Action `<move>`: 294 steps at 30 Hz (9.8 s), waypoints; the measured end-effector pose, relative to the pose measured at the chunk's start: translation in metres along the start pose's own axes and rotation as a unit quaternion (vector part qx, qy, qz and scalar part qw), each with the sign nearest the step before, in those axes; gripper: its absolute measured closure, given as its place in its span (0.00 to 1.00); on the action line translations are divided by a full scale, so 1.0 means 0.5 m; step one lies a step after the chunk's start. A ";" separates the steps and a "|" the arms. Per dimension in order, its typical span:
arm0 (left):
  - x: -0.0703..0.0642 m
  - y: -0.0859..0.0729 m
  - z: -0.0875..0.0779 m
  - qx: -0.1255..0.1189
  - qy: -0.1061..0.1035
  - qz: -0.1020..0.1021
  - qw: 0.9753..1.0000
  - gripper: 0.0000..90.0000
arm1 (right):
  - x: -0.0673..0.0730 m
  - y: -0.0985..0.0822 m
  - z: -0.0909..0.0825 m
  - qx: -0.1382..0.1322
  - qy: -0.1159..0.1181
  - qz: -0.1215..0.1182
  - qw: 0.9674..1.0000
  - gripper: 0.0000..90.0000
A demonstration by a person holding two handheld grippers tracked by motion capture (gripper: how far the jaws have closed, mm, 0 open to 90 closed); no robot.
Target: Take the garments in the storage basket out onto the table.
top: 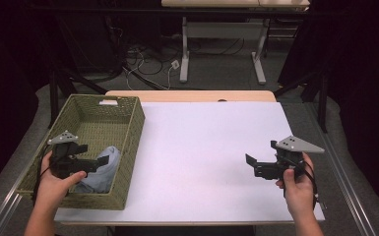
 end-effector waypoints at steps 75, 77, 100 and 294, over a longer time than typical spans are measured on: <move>0.042 -0.055 0.114 0.160 -0.010 0.026 0.987 0.04 | 0.003 -0.027 0.021 0.033 -0.002 0.002 0.999 0.05; 0.040 -0.056 0.115 0.158 -0.012 0.020 0.987 0.07 | 0.003 -0.028 0.021 0.037 -0.001 0.002 0.999 0.05; 0.045 -0.058 0.114 0.164 -0.014 0.041 0.985 0.51 | 0.001 -0.033 0.027 0.041 -0.005 -0.001 0.999 0.07; -0.314 0.128 -0.005 -0.250 -0.072 0.077 0.963 0.54 | 0.008 -0.047 0.043 0.050 0.003 -0.008 0.999 0.09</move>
Point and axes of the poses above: each handheld gripper's, and its own axes: z roughly forward along the jaws, y roughly out of its top, x roughly to its left, the point moved 4 cm from there along z, roughly forward along the jaws, and after that the axes turned 5 degrees about -x, right-handed, at the moved point
